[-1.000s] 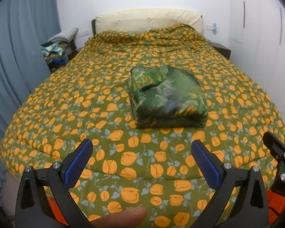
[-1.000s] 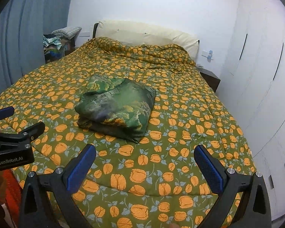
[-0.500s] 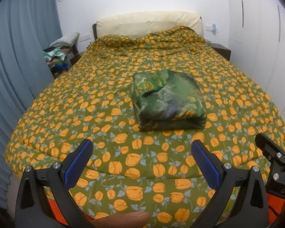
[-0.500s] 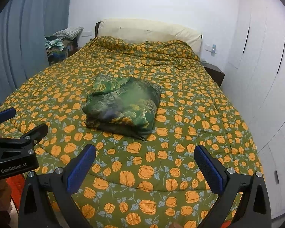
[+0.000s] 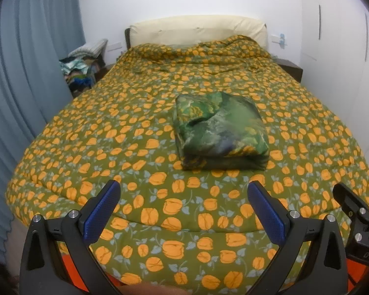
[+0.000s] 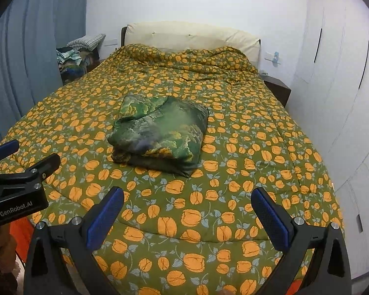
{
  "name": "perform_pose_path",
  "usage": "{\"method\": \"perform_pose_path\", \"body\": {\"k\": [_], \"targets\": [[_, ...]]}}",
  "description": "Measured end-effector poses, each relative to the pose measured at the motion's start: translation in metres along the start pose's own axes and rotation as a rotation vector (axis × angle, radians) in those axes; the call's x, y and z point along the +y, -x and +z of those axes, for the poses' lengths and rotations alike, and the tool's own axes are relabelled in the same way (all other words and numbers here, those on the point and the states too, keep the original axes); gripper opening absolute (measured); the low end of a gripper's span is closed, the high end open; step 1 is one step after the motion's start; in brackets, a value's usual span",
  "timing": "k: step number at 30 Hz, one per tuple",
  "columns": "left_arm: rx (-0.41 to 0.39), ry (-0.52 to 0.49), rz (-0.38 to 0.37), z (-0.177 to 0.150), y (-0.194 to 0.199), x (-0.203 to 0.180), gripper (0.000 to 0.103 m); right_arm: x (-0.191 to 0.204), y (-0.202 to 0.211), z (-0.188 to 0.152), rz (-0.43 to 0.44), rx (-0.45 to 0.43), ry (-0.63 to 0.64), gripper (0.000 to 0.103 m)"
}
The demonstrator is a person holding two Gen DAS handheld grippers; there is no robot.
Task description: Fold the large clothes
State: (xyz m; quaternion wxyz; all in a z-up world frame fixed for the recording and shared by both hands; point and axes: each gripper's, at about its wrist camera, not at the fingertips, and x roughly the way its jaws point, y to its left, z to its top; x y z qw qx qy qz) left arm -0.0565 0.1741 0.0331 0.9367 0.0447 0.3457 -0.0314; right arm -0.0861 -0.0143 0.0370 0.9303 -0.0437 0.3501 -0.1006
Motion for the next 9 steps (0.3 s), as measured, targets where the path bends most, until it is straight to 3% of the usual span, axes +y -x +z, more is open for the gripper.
{"method": "perform_pose_path", "body": {"k": [9], "targets": [[-0.020,0.020,0.001,-0.0012,0.0004,0.0023,0.103,0.0020,-0.0010,0.0020,0.002,0.006,0.010,0.102]]}}
